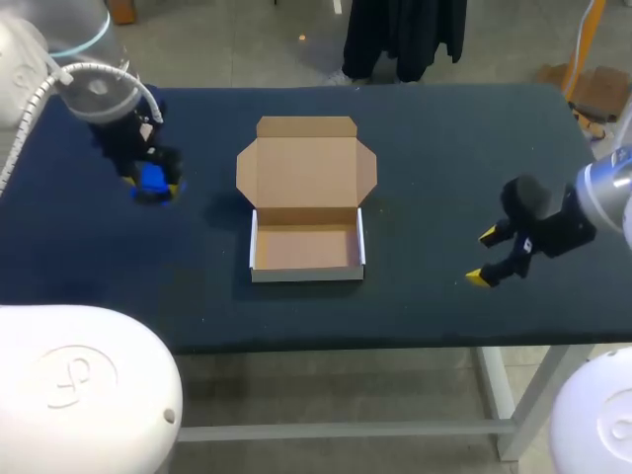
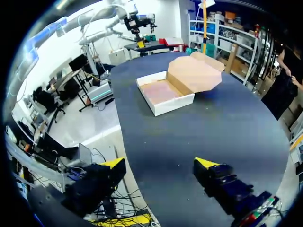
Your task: Assemble the packaging by folding the flat box into shape, placing the metal phone stand inside, and closing the box properly
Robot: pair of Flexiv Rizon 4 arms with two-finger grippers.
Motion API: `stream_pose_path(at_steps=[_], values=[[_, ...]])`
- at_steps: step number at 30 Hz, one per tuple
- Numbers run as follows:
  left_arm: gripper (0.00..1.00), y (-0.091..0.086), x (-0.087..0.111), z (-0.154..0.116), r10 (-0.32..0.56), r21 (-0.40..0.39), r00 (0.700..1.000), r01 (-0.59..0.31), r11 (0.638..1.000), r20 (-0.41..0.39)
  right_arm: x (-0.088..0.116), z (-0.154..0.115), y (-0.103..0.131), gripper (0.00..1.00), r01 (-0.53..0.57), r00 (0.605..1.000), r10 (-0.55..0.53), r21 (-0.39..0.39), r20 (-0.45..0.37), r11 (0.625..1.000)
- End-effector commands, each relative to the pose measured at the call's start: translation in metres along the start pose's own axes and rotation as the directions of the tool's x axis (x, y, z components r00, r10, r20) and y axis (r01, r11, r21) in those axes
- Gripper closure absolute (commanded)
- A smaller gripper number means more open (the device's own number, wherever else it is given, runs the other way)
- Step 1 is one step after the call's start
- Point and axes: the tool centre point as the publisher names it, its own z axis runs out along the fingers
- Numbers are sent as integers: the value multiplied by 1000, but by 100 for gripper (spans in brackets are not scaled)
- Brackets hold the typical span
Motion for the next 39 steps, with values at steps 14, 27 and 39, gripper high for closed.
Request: stream_pose_path(at_steps=[14, 27, 39], values=[[100, 24, 63, -15, 2, 45, 1000, -2, 999, -3, -1, -3, -1, 0, 1, 1000, -1, -5, -8, 1000], [100, 35, 120, -15, 55, 59, 998, -55, 997, -9, -1, -3, -1, 0, 1, 1000, -1, -5, -8, 1000], [100, 28, 161, 1, 111, 50, 993, -110, 993, -35, -1, -3, -1, 0, 1, 1000, -1, -5, -8, 1000]])
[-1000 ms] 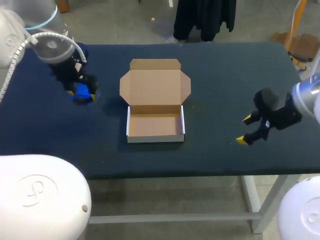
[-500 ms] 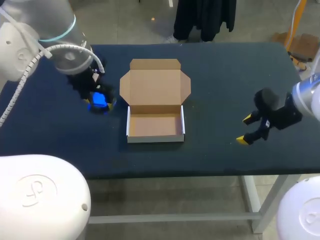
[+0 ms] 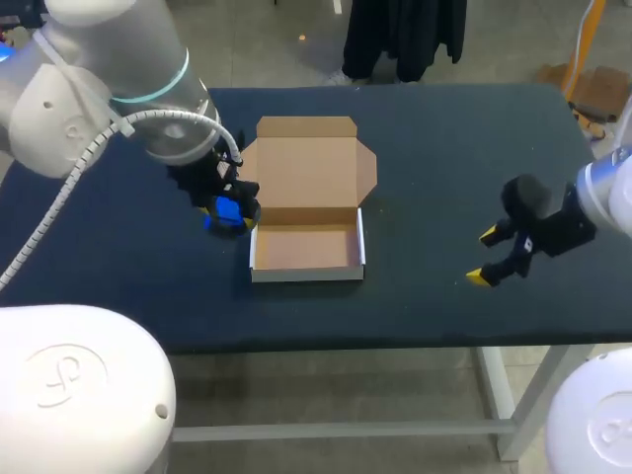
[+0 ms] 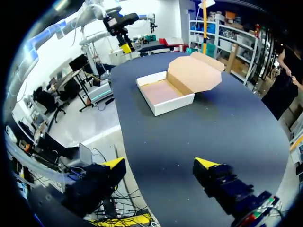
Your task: Assemble the packaging by folding the flat box into shape, placing the metal phone stand inside, and closing the box properly
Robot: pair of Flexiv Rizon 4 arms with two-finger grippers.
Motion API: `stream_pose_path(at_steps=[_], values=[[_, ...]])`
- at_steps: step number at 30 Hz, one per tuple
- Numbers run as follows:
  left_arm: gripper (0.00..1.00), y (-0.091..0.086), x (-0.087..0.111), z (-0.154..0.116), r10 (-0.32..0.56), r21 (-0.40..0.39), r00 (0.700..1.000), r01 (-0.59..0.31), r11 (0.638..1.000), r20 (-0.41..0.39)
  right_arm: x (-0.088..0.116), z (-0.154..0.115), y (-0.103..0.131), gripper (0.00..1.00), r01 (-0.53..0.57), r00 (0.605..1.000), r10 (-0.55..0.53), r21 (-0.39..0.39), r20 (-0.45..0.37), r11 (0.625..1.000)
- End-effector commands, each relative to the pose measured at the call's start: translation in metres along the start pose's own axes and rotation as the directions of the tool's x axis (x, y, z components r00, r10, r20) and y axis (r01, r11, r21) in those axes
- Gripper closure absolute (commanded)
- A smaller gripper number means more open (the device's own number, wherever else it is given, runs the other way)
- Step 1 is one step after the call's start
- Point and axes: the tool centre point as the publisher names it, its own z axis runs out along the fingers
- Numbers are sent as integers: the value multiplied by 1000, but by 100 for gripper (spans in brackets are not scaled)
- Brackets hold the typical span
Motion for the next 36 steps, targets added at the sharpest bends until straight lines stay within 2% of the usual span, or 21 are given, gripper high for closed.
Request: stream_pose_path(at_steps=[1, 8, 16, 36], values=[[100, -10, 17, 12, 16, -15, 1000, -16, 1000, 15, 0, -2, -1, 0, 2, 1000, -2, -6, -5, 1000], [100, -18, 44, 25, 74, -14, 997, -74, 997, 12, 0, -2, -1, 0, 2, 1000, -2, -6, -5, 1000], [100, -27, 61, 44, 104, -19, 994, -104, 994, 15, 0, -2, -1, 0, 2, 1000, -2, -6, -5, 1000], [100, -58, 81, 90, 118, 1, 993, -118, 993, 0, 0, -2, -1, 0, 2, 1000, -2, -6, -5, 1000]])
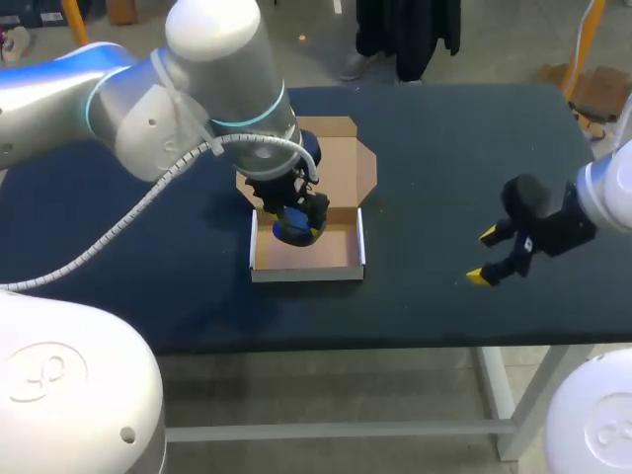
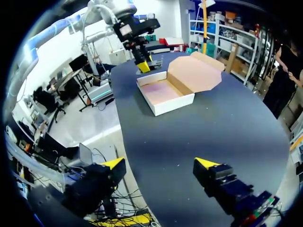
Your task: Assemble the packaging by folding the flat box into shape, placing the metal phone stand inside, and closing the box properly
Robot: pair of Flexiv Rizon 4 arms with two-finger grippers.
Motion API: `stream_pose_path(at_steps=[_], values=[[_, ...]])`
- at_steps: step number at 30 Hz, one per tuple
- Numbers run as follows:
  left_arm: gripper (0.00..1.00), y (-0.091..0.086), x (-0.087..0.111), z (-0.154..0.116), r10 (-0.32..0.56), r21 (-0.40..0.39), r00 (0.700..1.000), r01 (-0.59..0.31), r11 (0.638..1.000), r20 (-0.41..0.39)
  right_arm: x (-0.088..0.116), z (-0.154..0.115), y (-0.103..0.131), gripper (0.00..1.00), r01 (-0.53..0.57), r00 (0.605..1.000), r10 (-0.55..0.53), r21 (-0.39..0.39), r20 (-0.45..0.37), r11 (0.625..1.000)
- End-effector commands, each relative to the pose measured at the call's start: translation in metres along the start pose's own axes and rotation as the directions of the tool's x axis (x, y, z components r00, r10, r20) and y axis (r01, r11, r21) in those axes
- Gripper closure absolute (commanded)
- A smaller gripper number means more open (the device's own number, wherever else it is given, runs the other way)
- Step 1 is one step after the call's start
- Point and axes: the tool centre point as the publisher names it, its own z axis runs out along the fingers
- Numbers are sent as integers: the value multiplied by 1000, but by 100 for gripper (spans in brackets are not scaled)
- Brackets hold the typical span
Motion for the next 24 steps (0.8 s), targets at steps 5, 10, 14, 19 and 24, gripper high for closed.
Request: stream_pose_path(at_steps=[5, 10, 14, 19, 24], values=[[100, -13, 6, 31, 4, -16, 1000, -4, 1000, -1, 0, -2, -1, 0, 2, 1000, -2, -6, -4, 1000], [100, -13, 7, 44, 13, -17, 1000, -13, 1000, 7, 0, -2, -1, 0, 2, 1000, -2, -6, -4, 1000], [100, -14, 6, 52, 24, -20, 1000, -24, 1000, 5, 0, -2, -1, 0, 2, 1000, -2, -6, -4, 1000], [100, -14, 2, 63, 30, -13, 999, -30, 999, 30, 0, -2, -1, 0, 2, 1000, -2, -6, -4, 1000], [100, -15, -5, 73, 25, -27, 999, -24, 999, 33, 0, -2, -1, 0, 2, 1000, -2, -6, -4, 1000]])
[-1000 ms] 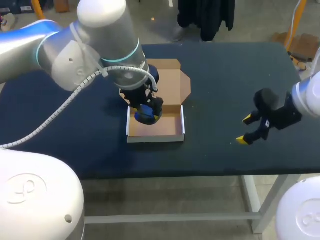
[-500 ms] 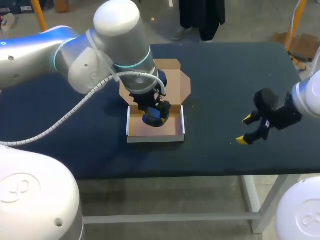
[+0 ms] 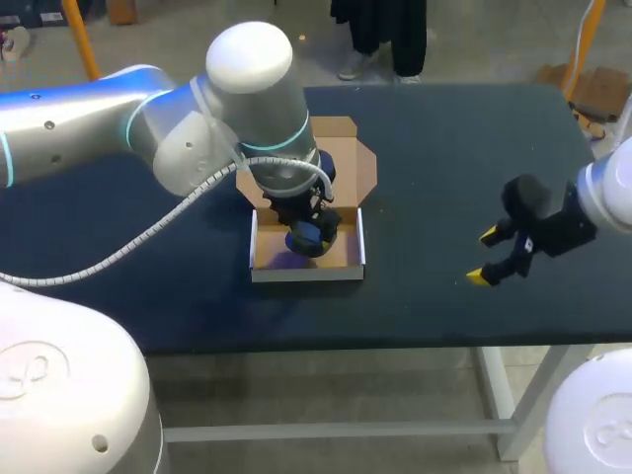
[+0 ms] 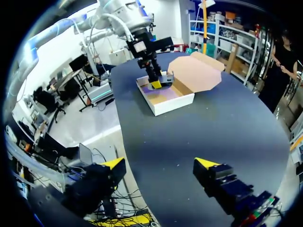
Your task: Assemble the packaging by folding the flat box into shape, placing the metal phone stand inside, and closing the box properly
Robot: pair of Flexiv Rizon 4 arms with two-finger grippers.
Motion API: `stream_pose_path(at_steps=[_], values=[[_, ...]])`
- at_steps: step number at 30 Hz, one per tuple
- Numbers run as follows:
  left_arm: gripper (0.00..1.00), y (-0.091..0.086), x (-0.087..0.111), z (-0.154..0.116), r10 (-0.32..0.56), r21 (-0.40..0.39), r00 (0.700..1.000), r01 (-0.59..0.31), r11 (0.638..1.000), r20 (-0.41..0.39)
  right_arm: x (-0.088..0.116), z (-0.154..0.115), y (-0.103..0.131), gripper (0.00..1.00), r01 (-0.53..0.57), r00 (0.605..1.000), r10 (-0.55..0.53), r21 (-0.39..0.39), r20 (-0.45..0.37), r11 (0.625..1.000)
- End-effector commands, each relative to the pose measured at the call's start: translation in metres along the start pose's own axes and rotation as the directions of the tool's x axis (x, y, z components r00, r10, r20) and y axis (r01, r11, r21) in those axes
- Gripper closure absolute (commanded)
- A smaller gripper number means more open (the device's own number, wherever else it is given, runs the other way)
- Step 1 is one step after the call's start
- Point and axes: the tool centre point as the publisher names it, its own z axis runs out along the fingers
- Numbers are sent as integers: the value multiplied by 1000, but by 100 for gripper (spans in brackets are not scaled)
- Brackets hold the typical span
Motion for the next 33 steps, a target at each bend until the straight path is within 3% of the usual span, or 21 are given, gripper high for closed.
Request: stream_pose_path(at_steps=[1, 32, 33], values=[[100, -2, -2, 11, -7, -12, 1000, 7, 1000, 3, 0, -2, 0, 0, 1, 1000, -1, -3, -4, 1000], [100, -4, -14, 39, -35, -58, 998, 37, 998, 43, 0, -2, 0, 0, 1, 1000, -1, -3, -4, 1000], [92, -4, -15, 39, -36, -58, 998, 38, 998, 43, 0, -2, 0, 0, 1, 1000, -1, -3, -4, 1000]])
